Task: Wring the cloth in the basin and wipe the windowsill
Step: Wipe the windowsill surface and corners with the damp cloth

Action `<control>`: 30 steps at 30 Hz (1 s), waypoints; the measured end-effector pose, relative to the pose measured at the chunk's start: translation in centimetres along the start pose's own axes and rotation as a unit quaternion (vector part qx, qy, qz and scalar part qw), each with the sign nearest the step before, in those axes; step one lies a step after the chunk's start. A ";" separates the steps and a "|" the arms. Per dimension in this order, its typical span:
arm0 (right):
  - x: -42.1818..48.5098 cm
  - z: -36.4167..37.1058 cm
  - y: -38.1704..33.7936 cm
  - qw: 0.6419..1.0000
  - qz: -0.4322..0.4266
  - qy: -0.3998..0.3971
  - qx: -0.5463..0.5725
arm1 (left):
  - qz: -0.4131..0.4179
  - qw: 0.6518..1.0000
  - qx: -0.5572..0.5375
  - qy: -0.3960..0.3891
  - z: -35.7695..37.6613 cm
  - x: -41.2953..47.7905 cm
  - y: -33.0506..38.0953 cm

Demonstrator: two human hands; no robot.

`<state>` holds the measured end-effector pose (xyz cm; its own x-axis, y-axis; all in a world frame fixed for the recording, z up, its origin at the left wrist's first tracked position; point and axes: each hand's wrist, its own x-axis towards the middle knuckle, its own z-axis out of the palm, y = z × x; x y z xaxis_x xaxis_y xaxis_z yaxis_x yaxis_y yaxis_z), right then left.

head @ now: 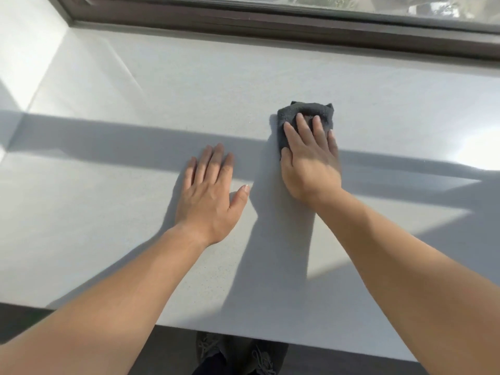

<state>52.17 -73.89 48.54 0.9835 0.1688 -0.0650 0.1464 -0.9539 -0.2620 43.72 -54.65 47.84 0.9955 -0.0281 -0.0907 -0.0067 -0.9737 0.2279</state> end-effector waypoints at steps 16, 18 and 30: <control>7.8 -0.5 0.9 0.993 -0.112 -0.024 -0.012 | -0.003 0.997 -0.058 0.046 -0.3 12.5 0.4; 9.6 -1.5 3.6 0.994 -0.094 -0.037 -0.027 | -0.001 0.998 -0.034 0.052 0.0 12.7 0.3; 16.1 -0.2 -0.5 0.991 -0.124 -0.040 -0.029 | 0.011 0.998 -0.027 0.048 0.1 13.1 0.2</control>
<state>67.97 -70.75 47.78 0.9051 0.4172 -0.0824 0.3910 -0.8927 -0.2242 56.74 -55.26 46.58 0.9997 -0.0251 0.0074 -0.0262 -0.9595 0.2803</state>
